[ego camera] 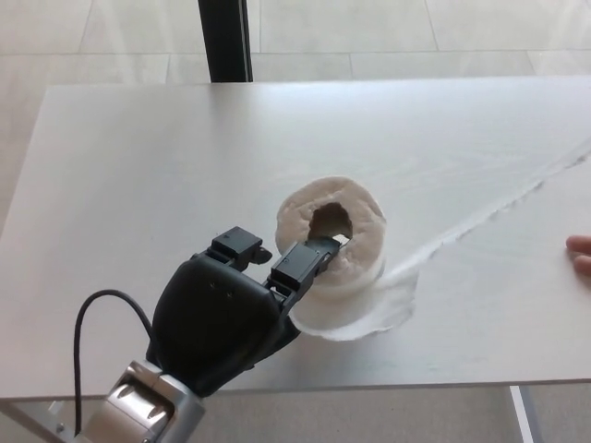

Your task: A toilet paper roll is kept in the middle of the desk infront of the robot. The robot places its left hand on the top of the toilet paper roll to hold it still and uses its right hand to tear off a piece of toilet paper from it and hands the paper to a person

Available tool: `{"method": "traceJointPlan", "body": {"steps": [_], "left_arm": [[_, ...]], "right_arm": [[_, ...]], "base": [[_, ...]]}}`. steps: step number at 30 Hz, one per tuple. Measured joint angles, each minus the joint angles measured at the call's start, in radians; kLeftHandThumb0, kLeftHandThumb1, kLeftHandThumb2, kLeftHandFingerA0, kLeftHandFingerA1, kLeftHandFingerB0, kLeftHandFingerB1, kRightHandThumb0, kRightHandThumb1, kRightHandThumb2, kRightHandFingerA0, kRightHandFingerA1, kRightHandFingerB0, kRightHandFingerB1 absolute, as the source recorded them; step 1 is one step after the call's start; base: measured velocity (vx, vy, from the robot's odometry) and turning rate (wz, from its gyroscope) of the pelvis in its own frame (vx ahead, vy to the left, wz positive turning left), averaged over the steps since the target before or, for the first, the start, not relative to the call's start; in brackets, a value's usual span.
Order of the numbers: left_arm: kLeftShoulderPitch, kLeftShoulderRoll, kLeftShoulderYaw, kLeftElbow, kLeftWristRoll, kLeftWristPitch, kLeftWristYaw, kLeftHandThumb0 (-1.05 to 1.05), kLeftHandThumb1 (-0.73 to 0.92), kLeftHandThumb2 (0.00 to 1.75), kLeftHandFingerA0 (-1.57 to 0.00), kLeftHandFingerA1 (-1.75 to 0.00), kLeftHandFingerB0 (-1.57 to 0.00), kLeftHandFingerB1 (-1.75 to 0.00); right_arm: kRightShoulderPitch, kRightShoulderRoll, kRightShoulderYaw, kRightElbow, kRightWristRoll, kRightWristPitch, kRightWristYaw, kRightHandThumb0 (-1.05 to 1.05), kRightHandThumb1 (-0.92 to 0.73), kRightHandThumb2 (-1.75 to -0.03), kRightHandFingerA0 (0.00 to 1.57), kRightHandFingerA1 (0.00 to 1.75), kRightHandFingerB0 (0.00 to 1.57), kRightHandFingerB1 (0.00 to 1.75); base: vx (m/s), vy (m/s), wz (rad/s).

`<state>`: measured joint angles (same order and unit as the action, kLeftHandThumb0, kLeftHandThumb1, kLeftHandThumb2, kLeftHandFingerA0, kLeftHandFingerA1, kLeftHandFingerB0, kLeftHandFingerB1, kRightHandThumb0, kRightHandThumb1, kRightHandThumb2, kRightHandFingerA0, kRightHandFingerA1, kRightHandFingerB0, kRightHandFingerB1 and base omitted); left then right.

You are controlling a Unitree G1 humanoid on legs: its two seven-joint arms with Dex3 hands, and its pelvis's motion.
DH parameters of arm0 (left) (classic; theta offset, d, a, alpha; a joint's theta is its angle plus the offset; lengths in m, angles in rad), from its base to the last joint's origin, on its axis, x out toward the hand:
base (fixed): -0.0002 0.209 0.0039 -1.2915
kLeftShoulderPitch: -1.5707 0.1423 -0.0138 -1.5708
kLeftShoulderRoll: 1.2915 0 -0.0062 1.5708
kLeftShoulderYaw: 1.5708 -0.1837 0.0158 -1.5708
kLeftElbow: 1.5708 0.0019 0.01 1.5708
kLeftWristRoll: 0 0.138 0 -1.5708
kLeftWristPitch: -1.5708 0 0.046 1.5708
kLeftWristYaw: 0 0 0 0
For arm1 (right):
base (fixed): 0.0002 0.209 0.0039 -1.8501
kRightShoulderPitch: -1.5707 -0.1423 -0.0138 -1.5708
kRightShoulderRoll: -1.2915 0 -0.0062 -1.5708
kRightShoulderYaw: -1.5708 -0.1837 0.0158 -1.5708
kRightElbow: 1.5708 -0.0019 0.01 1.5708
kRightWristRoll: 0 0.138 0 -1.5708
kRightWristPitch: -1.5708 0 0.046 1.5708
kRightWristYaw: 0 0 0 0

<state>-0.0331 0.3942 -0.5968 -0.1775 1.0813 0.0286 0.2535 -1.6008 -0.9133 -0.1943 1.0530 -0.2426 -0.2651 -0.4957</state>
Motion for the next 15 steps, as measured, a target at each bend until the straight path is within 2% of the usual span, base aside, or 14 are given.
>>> {"method": "traceJointPlan", "body": {"steps": [3,5,8,10,12,13,14,15], "left_arm": [[-0.001,0.002,0.0,0.004,0.001,-0.005,0.004,-0.45,0.8,0.64,-0.56,-0.64,-0.52,-0.53],[0.0,0.002,0.0,0.002,0.003,-0.006,0.006,-0.45,0.79,0.63,-0.56,-0.62,-0.52,-0.52],[0.003,0.001,0.0,-0.005,0.003,-0.005,0.009,-0.46,0.79,0.63,-0.57,-0.62,-0.53,-0.53],[0.005,0.001,0.0,-0.008,0.003,-0.005,0.012,-0.46,0.78,0.63,-0.58,-0.64,-0.53,-0.53],[0.005,0.001,0.0,-0.009,0.003,-0.005,0.016,-0.46,0.78,0.63,-0.58,-0.63,-0.53,-0.53],[0.005,0.001,0.0,-0.009,0.003,-0.005,0.017,-0.45,0.78,0.63,-0.57,-0.65,-0.53,-0.54],[0.005,0.001,0.0,-0.01,0.003,-0.006,0.019,-0.45,0.79,0.63,-0.56,-0.65,-0.53,-0.54],[0.005,0.001,0.0,-0.01,0.003,-0.005,0.021,-0.45,0.79,0.63,-0.56,-0.65,-0.53,-0.54]], "right_arm": [[0.011,-0.052,-0.011,0.012,0.004,-0.04,0.004,-0.23,-0.5,-1.23,0.99,1.75,0.84,1.57],[0.049,-0.08,-0.018,0.01,0.007,-0.069,0.006,-0.25,-0.57,-1.09,0.95,1.74,0.81,1.56],[0.15,-0.104,-0.029,-0.002,0.009,-0.104,0.004,-0.27,-0.6,-1.06,0.97,1.74,0.83,1.57],[0.204,-0.11,-0.035,-0.013,0.009,-0.119,0.002,-0.29,-0.66,-0.92,0.95,1.75,0.83,1.59],[0.27,-0.11,-0.043,-0.027,0.01,-0.138,-0.002,-0.24,-0.67,-0.96,0.9,1.75,0.79,1.6],[0.304,-0.11,-0.044,-0.034,0.01,-0.149,-0.004,-0.25,-0.55,-1.05,0.88,1.73,0.79,1.6],[0.338,-0.11,-0.045,-0.041,0.009,-0.159,-0.006,-0.19,-0.51,-1.11,0.95,1.7,0.76,1.51],[0.37,-0.109,-0.045,-0.047,0.008,-0.166,-0.008,-0.19,-0.51,-1.11,0.95,1.7,0.76,1.51]], "base": [[0.0,0.0,0.0],[0.0,0.0,0.0],[0.0,0.0,0.0],[0.0,0.0,0.0],[0.0,0.0,0.0],[0.0,0.0,0.0],[0.0,0.0,0.0],[0.0,0.0,0.0]]}}
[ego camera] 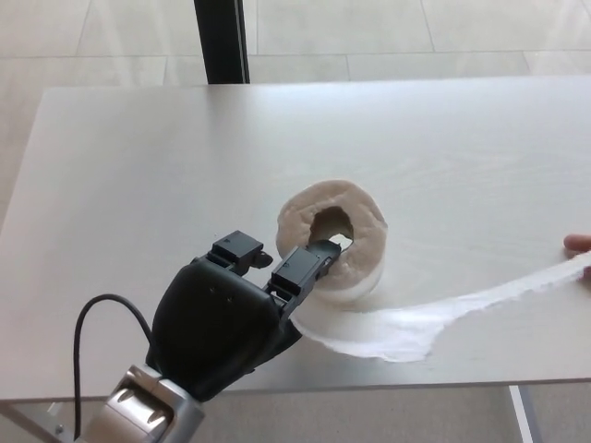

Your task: A toilet paper roll is kept in the middle of the desk infront of the robot. The robot places its left hand on the top of the toilet paper roll to hold it still and uses its right hand to tear off a piece of toilet paper from it and hands the paper to a person

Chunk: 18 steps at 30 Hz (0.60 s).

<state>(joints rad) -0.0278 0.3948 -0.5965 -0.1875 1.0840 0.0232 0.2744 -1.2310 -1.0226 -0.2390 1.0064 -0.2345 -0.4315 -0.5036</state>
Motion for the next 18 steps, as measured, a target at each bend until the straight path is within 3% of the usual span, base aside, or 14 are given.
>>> {"method": "traceJointPlan", "body": {"steps": [1,2,4,5,7,8,11,12,13,16,17,18], "left_arm": [[0.0,0.0,0.0,0.0,0.0,0.0,0.002,-0.45,0.79,0.63,-0.56,-0.65,-0.53,-0.54],[0.0,0.0,0.0,-0.001,0.0,0.0,0.003,-0.45,0.79,0.63,-0.56,-0.64,-0.53,-0.54],[0.0,0.0,0.0,-0.002,0.0,0.0,0.006,-0.45,0.78,0.63,-0.56,-0.64,-0.53,-0.54],[0.0,0.0,0.001,-0.002,0.0,0.0,0.006,-0.45,0.79,0.63,-0.55,-0.64,-0.52,-0.54],[0.001,0.0,0.001,-0.003,0.0,0.0,0.007,-0.45,0.79,0.63,-0.56,-0.63,-0.53,-0.54],[0.001,0.0,0.001,-0.003,0.0,0.0,0.006,-0.44,0.79,0.64,-0.54,-0.63,-0.51,-0.53],[0.006,0.001,0.004,-0.004,-0.001,0.0,0.005,-0.44,0.78,0.63,-0.54,-0.63,-0.5,-0.53],[0.007,0.001,0.006,-0.005,-0.001,0.0,0.005,-0.44,0.78,0.64,-0.53,-0.63,-0.5,-0.53],[0.007,0.001,0.007,-0.005,-0.001,0.0,0.004,-0.44,0.78,0.63,-0.55,-0.63,-0.51,-0.53],[0.009,0.001,0.011,-0.007,-0.002,0.0,0.004,-0.44,0.79,0.63,-0.54,-0.63,-0.5,-0.53],[0.009,0.002,0.013,-0.007,-0.002,0.0,0.003,-0.45,0.78,0.63,-0.54,-0.63,-0.5,-0.53],[0.01,0.003,0.016,-0.008,-0.002,0.0,0.002,-0.45,0.81,0.64,-0.53,-0.62,-0.5,-0.53]], "right_arm": [[0.032,0.002,0.001,-0.007,-0.001,-0.008,-0.003,-0.22,-0.5,-1.07,0.98,1.7,0.74,1.5],[0.058,0.004,0.003,-0.015,-0.004,-0.011,-0.006,-0.17,-0.57,-0.98,0.9,1.71,0.82,1.55],[0.124,0.012,0.014,-0.04,-0.012,-0.018,-0.016,-0.16,-0.54,-0.99,0.89,1.71,0.86,1.52],[0.143,0.017,0.019,-0.047,-0.015,-0.02,-0.02,-0.12,-0.51,-1.07,0.89,1.68,0.87,1.46],[0.218,0.041,0.047,-0.073,-0.032,-0.03,-0.036,-0.08,-0.52,-1.02,0.9,1.68,0.86,1.46],[0.244,0.05,0.06,-0.079,-0.039,-0.034,-0.043,-0.09,-0.5,-1.04,0.88,1.74,0.79,1.59],[0.334,0.097,0.132,-0.09,-0.078,-0.049,-0.083,-0.11,-0.5,-1.07,0.93,1.75,0.79,1.58],[0.36,0.115,0.158,-0.09,-0.092,-0.052,-0.095,-0.13,-0.51,-0.98,0.95,1.74,0.8,1.54],[0.376,0.127,0.177,-0.091,-0.102,-0.055,-0.104,-0.16,-0.57,-0.85,0.86,1.75,0.74,1.59],[0.421,0.168,0.252,-0.091,-0.142,-0.063,-0.133,-0.15,-0.54,-0.92,0.83,1.75,0.69,1.64],[0.434,0.18,0.275,-0.091,-0.156,-0.066,-0.142,-0.19,-0.52,-1.07,0.89,1.75,0.74,1.64],[0.443,0.193,0.296,-0.091,-0.168,-0.071,-0.153,-0.26,-0.52,-1.12,1.16,1.36,1.0,1.27]], "base": [[0.0,0.0,0.0],[0.0,0.0,0.0],[0.0,0.0,0.0],[0.0,0.0,0.0],[0.0,0.0,0.0],[0.0,0.0,0.0],[0.0,0.0,0.0],[0.0,0.0,0.0],[0.0,0.0,0.0],[0.0,0.0,0.0],[0.0,0.0,0.0],[0.0,0.0,0.0]]}}
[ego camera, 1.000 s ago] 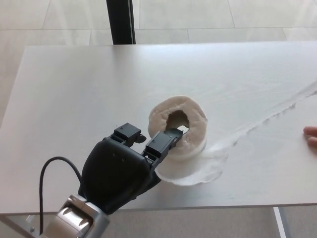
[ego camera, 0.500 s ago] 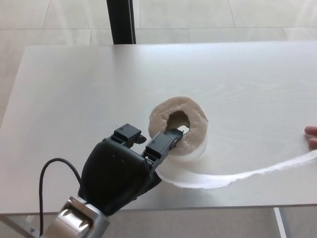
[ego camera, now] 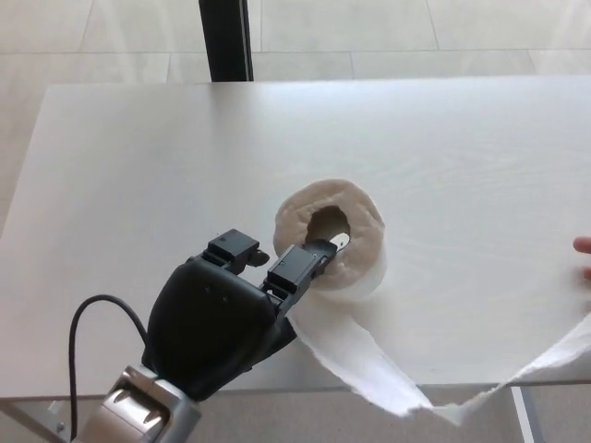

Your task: A toilet paper roll is kept in the middle of the desk infront of the robot. The robot places its left hand on the top of the toilet paper roll to hold it still and uses its right hand to tear off a piece of toilet paper from it and hands the paper to a person

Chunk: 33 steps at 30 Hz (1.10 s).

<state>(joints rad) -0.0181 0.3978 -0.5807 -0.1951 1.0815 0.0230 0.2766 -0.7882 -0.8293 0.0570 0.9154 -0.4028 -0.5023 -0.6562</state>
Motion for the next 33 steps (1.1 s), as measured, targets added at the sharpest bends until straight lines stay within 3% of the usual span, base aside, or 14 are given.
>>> {"method": "traceJointPlan", "body": {"steps": [1,4,5,6,7,8,17,18,22,24,26,28,31,33], "left_arm": [[0.001,0.002,0.003,-0.002,0.0,0.0,-0.004,-0.45,0.81,0.64,-0.53,-0.62,-0.5,-0.53],[0.006,0.009,0.011,-0.009,-0.001,0.0,-0.016,-0.44,0.78,0.63,-0.54,-0.62,-0.5,-0.52],[0.008,0.01,0.012,-0.01,-0.002,0.0,-0.018,-0.43,0.77,0.62,-0.54,-0.62,-0.51,-0.52],[0.01,0.012,0.014,-0.011,-0.002,0.0,-0.02,-0.43,0.78,0.63,-0.54,-0.62,-0.5,-0.52],[0.012,0.013,0.016,-0.012,-0.003,-0.001,-0.021,-0.43,0.78,0.63,-0.54,-0.62,-0.5,-0.52],[0.013,0.015,0.017,-0.013,-0.003,-0.001,-0.022,-0.43,0.78,0.63,-0.54,-0.62,-0.5,-0.52],[0.033,0.034,0.026,0.0,-0.004,-0.002,-0.076,-0.44,0.78,0.63,-0.54,-0.62,-0.51,-0.53],[0.034,0.034,0.027,0.001,-0.004,-0.002,-0.079,-0.45,0.79,0.63,-0.54,-0.62,-0.51,-0.53],[0.04,0.036,0.033,0.002,-0.003,-0.002,-0.094,-0.45,0.8,0.64,-0.54,-0.62,-0.53,-0.53],[0.045,0.037,0.036,0.003,-0.003,-0.002,-0.1,-0.45,0.81,0.63,-0.52,-0.61,-0.51,-0.53],[0.051,0.037,0.039,0.002,-0.003,-0.002,-0.109,-0.44,0.8,0.64,-0.52,-0.62,-0.51,-0.53],[0.057,0.037,0.042,0.002,-0.003,-0.002,-0.116,-0.44,0.8,0.64,-0.52,-0.61,-0.51,-0.53],[0.062,0.038,0.05,0.002,-0.003,-0.002,-0.125,-0.45,0.81,0.63,-0.53,-0.61,-0.52,-0.53],[0.063,0.04,0.053,0.002,-0.002,-0.003,-0.127,-0.44,0.8,0.63,-0.53,-0.61,-0.52,-0.53]], "right_arm": [[0.011,0.016,0.029,0.0,-0.018,-0.006,-0.012,-0.14,-0.54,-1.07,0.87,1.75,0.76,1.58],[0.031,0.054,0.097,0.005,-0.062,-0.018,-0.039,-0.15,-0.56,-0.98,0.86,1.75,0.72,1.65],[0.032,0.063,0.115,0.009,-0.074,-0.022,-0.048,-0.19,-0.48,-1.05,1.17,1.37,1.01,1.28],[0.033,0.073,0.136,0.013,-0.089,-0.027,-0.061,-0.17,-0.46,-1.06,1.16,1.36,1.02,1.29],[0.033,0.082,0.156,0.018,-0.105,-0.029,-0.074,-0.17,-0.46,-1.06,1.16,1.36,1.02,1.29],[0.033,0.088,0.173,0.021,-0.118,-0.031,-0.085,-0.11,-0.51,-0.9,0.83,1.75,0.67,1.74],[0.041,0.132,0.329,0.058,-0.244,-0.02,-0.183,-0.09,-0.45,-0.94,0.81,1.75,0.62,1.74],[0.045,0.132,0.339,0.06,-0.252,-0.02,-0.191,-0.17,-0.52,-0.79,0.79,1.75,0.64,1.72],[0.099,0.133,0.415,0.074,-0.314,-0.01,-0.245,-0.27,-0.51,-0.6,0.87,1.6,0.94,0.85],[0.132,0.133,0.442,0.078,-0.34,-0.005,-0.269,-0.23,-0.65,-0.67,0.85,1.75,0.71,1.57],[0.169,0.137,0.465,0.094,-0.362,0.001,-0.297,-0.16,-0.58,-0.79,0.81,1.75,0.69,1.63],[0.195,0.138,0.48,0.107,-0.382,0.009,-0.32,-0.17,-0.58,-0.7,0.83,1.6,0.84,1.15],[0.225,0.137,0.488,0.119,-0.402,0.027,-0.333,-0.21,-0.62,-0.65,0.89,1.62,0.91,0.8],[0.242,0.132,0.483,0.126,-0.409,0.039,-0.335,-0.21,-0.63,-0.65,0.88,1.65,0.83,1.03]], "base": [[0.0,0.0,0.0],[0.0,0.0,0.0],[0.0,0.0,0.0],[0.0,0.0,0.0],[0.0,0.0,0.0],[0.0,0.0,0.0],[0.0,0.0,0.0],[0.0,0.0,0.0],[0.0,0.0,0.0],[0.0,0.0,0.0],[0.0,0.0,0.0],[0.0,0.0,0.0],[0.0,0.0,0.0],[0.0,0.0,0.0]]}}
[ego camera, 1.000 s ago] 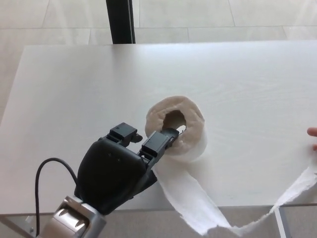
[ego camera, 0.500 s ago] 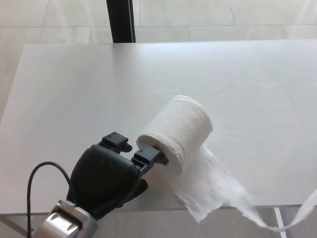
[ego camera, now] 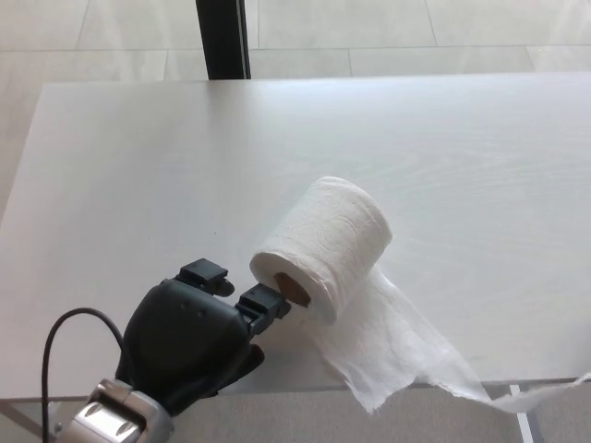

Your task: A toilet paper roll is kept in the middle of the desk infront of the robot. The robot places its left hand on the top of the toilet paper roll to hold it still and uses its right hand to tear off a piece of toilet paper from it and hands the paper to a person

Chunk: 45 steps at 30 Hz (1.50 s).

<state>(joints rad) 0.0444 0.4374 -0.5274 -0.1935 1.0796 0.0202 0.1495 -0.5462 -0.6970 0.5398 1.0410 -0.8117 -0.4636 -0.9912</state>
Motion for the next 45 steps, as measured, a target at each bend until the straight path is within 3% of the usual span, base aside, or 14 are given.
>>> {"method": "traceJointPlan", "body": {"steps": [2,6,9,13,15,17,24,25,26,37,40,42,44,45], "left_arm": [[0.003,0.002,0.005,0.0,0.0,0.0,-0.003,-0.44,0.8,0.63,-0.53,-0.61,-0.51,-0.53],[0.021,0.008,0.009,-0.005,0.0,-0.005,-0.007,-0.44,0.81,0.64,-0.53,-0.6,-0.5,-0.52],[0.028,0.013,0.014,-0.009,0.001,-0.007,-0.014,-0.44,0.81,0.63,-0.53,-0.6,-0.5,-0.51],[0.03,0.016,0.018,-0.01,0.004,-0.007,-0.02,-0.44,0.8,0.63,-0.52,-0.6,-0.49,-0.51],[0.032,0.018,0.018,-0.01,0.005,-0.007,-0.021,-0.44,0.8,0.63,-0.52,-0.6,-0.49,-0.51],[0.032,0.018,0.018,-0.011,0.005,-0.007,-0.021,-0.43,0.8,0.63,-0.53,-0.6,-0.51,-0.52],[0.032,0.015,0.017,-0.011,0.004,-0.007,-0.021,-0.43,0.81,0.63,-0.52,-0.6,-0.51,-0.52],[0.032,0.014,0.017,-0.011,0.004,-0.007,-0.021,-0.42,0.61,1.05,-0.5,-0.69,-0.39,-0.61],[0.032,0.013,0.017,-0.011,0.004,-0.007,-0.021,-0.44,0.81,0.63,-0.52,-0.6,-0.5,-0.51],[0.045,0.017,0.023,-0.013,0.002,-0.008,-0.021,-0.44,0.81,0.63,-0.51,-0.61,-0.46,-0.51],[0.063,0.032,0.042,-0.02,-0.006,-0.011,-0.021,-0.56,0.83,0.64,-0.3,-0.58,-0.19,-0.43],[0.08,0.044,0.067,-0.028,-0.016,-0.015,-0.022,-0.36,0.62,1.15,-0.02,-0.53,0.0,-0.52],[0.093,0.057,0.101,-0.039,-0.031,-0.018,-0.028,-0.65,0.85,0.67,-0.12,-0.53,-0.06,-0.26],[0.099,0.067,0.124,-0.047,-0.041,-0.019,-0.032,-0.78,0.64,1.01,-0.1,-0.58,0.0,-0.26]], "right_arm": [[0.02,-0.006,-0.011,0.005,-0.002,0.014,-0.001,-0.14,-0.62,-0.76,0.85,1.75,0.63,1.56],[0.077,-0.025,-0.061,0.02,-0.001,0.03,-0.021,-0.27,-0.58,-0.59,0.82,1.65,0.85,0.76],[0.109,-0.031,-0.129,0.017,0.022,0.042,-0.008,-0.26,-0.54,-0.59,0.84,1.55,0.85,0.66],[0.121,-0.039,-0.199,-0.001,0.051,0.072,0.039,-0.36,-0.63,-0.59,0.73,0.64,0.41,0.33],[0.122,-0.041,-0.218,-0.014,0.061,0.098,0.066,-0.7,-0.61,-0.99,0.0,0.23,0.02,0.34],[0.125,-0.041,-0.225,-0.04,0.063,0.122,0.091,-1.0,-0.72,-1.0,0.0,0.04,0.03,0.08],[0.166,-0.04,-0.263,-0.195,0.081,0.172,0.192,-1.05,-0.71,-1.05,0.0,0.16,0.0,0.07],[0.175,-0.04,-0.27,-0.221,0.083,0.177,0.205,-1.05,-0.7,-1.04,0.0,0.14,0.07,0.06],[0.185,-0.04,-0.277,-0.247,0.086,0.184,0.219,-1.01,-0.67,-1.03,0.0,0.19,0.0,0.09],[0.32,-0.034,-0.379,-0.524,0.13,0.265,0.374,-1.05,-0.73,-1.15,0.0,0.28,0.0,0.04],[0.372,-0.036,-0.427,-0.603,0.148,0.287,0.418,-1.0,-0.8,-0.9,0.0,0.0,0.0,0.05],[0.409,-0.042,-0.466,-0.654,0.159,0.296,0.445,-1.05,-0.75,-1.15,0.0,0.32,0.0,0.05],[0.447,-0.051,-0.507,-0.699,0.172,0.302,0.471,-1.05,-0.75,-1.16,0.0,0.32,0.0,0.04],[0.469,-0.058,-0.532,-0.725,0.181,0.306,0.486,-1.03,-0.76,-0.92,0.0,0.0,0.0,0.02]], "base": [[0.0,0.0,0.0],[0.0,0.0,0.0],[0.0,0.0,0.0],[0.0,0.0,0.0],[0.0,0.0,0.0],[0.0,0.0,0.0],[0.0,0.0,0.0],[0.0,0.0,0.0],[0.0,0.0,0.0],[0.0,0.0,0.0],[0.0,0.0,0.0],[0.0,0.0,0.0],[0.0,0.0,0.0],[0.0,0.0,0.0]]}}
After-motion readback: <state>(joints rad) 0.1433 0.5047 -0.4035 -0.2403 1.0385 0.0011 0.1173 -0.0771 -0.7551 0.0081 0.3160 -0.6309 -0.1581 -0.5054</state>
